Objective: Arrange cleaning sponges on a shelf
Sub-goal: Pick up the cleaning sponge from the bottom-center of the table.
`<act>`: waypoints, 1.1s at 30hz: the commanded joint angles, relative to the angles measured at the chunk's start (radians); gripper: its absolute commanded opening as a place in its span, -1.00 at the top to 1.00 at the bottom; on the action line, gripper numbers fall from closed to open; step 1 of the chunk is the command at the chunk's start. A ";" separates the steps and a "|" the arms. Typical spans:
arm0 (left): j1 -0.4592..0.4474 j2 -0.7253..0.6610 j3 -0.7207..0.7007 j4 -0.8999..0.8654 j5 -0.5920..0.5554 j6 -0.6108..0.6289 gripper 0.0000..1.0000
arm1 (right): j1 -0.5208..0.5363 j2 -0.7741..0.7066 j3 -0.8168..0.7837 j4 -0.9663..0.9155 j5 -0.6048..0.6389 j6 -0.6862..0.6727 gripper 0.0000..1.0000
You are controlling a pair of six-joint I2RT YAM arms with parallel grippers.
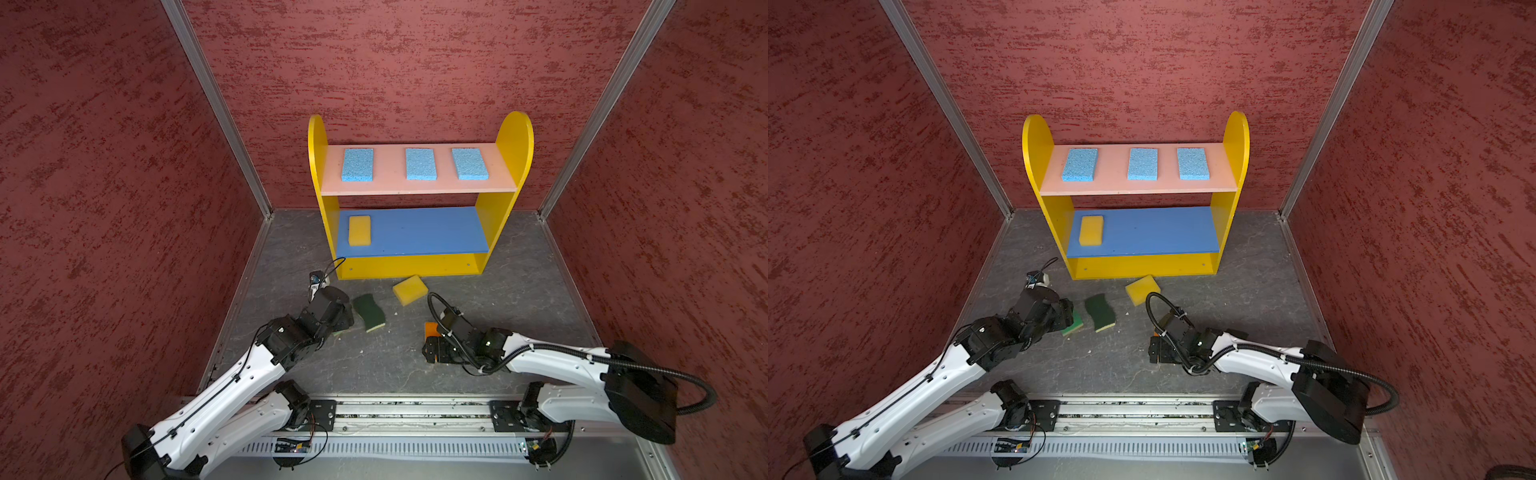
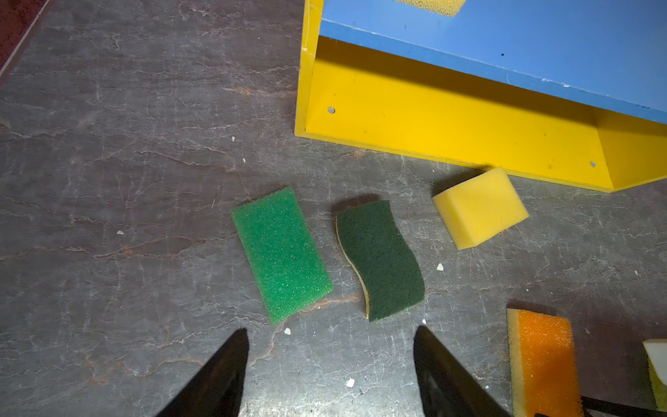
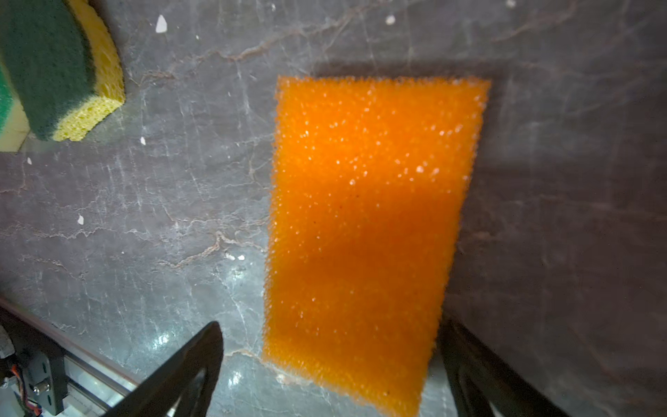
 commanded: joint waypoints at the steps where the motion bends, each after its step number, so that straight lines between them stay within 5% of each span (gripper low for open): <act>1: -0.006 -0.009 0.000 -0.020 -0.026 -0.005 -0.46 | 0.023 0.029 0.038 -0.079 0.112 0.050 -0.91; 25: -0.006 0.031 -0.024 0.018 -0.026 -0.011 -0.47 | 0.127 0.257 0.178 -0.206 0.159 0.097 -0.79; 33: -0.006 0.036 -0.024 0.035 -0.017 -0.009 -0.47 | 0.154 0.280 0.203 -0.247 0.158 0.119 -0.60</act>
